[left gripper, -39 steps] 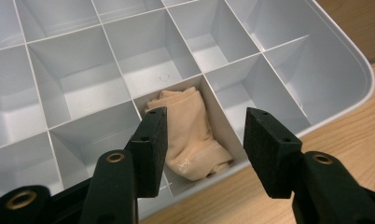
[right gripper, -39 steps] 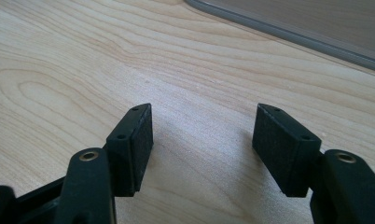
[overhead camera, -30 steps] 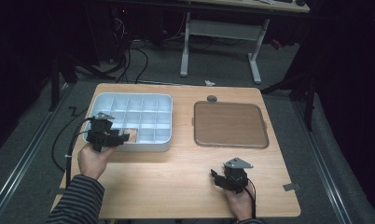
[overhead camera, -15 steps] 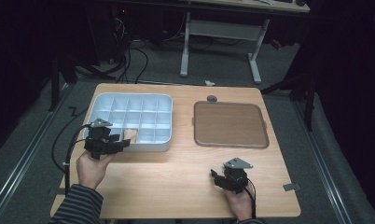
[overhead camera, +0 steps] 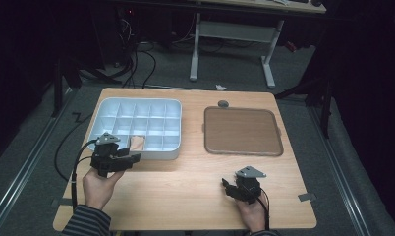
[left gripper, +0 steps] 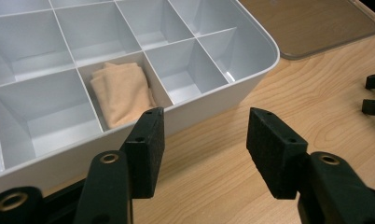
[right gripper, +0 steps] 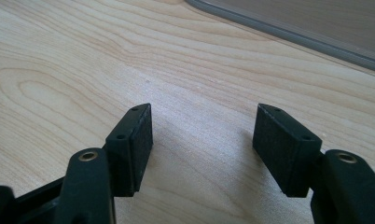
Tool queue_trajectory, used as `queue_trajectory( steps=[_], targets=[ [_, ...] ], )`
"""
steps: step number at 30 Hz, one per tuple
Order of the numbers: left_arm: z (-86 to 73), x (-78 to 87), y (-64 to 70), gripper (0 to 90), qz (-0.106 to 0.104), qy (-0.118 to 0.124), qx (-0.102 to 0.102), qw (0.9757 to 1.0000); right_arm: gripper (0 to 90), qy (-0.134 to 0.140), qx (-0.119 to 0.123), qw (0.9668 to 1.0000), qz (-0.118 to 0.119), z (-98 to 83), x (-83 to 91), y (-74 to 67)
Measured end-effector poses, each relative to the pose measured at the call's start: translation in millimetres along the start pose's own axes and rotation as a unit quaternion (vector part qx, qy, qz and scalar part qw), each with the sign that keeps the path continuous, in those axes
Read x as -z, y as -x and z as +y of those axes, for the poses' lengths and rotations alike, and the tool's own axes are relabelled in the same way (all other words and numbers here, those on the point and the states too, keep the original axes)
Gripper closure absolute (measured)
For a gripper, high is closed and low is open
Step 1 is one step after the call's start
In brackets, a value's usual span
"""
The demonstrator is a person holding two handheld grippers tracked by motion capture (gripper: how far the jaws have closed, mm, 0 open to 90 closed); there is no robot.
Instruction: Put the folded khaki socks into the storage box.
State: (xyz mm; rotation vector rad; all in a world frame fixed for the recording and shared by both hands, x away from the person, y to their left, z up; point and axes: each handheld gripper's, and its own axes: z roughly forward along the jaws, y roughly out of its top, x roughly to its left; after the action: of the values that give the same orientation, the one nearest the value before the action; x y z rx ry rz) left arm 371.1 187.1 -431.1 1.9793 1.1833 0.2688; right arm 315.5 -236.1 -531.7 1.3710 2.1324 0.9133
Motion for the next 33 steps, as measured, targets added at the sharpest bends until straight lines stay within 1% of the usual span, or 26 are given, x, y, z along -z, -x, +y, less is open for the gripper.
queue_trajectory(
  steps=[3, 9, 17, 19, 30, 33],
  targets=[
    [-3.0, -1.0, 1.6, 47.1, -0.005, 0.006, 0.004, 1.0, 37.9, 0.0, 0.0, 1.0, 0.0, 0.0, 0.0, -0.1],
    [-10.1, -5.6, 7.0, 46.9, -0.013, 0.006, 0.009, 0.9999, 37.9, 0.0, -0.001, 1.0, 0.0, 0.1, 0.0, -0.4],
    [-21.0, -15.1, 11.3, 46.7, -0.022, -0.001, 0.018, 0.9996, 37.9, 0.0, -0.001, 1.0, 0.0, 0.1, 0.0, -0.6],
    [-22.9, -18.0, 13.0, 46.7, -0.023, -0.003, 0.015, 0.9996, 37.9, -0.001, -0.002, 1.0, 0.0, 0.1, 0.0, -0.6],
    [-31.1, -30.4, 20.6, 46.4, -0.035, -0.011, 0.019, 0.9991, 37.9, -0.001, -0.001, 1.0, 0.0, 0.1, 0.1, -0.4],
    [-33.8, -34.5, 20.8, 46.2, -0.041, -0.018, 0.017, 0.9989, 37.9, -0.001, -0.001, 1.0, 0.0, 0.1, 0.0, -0.4]
  ],
)
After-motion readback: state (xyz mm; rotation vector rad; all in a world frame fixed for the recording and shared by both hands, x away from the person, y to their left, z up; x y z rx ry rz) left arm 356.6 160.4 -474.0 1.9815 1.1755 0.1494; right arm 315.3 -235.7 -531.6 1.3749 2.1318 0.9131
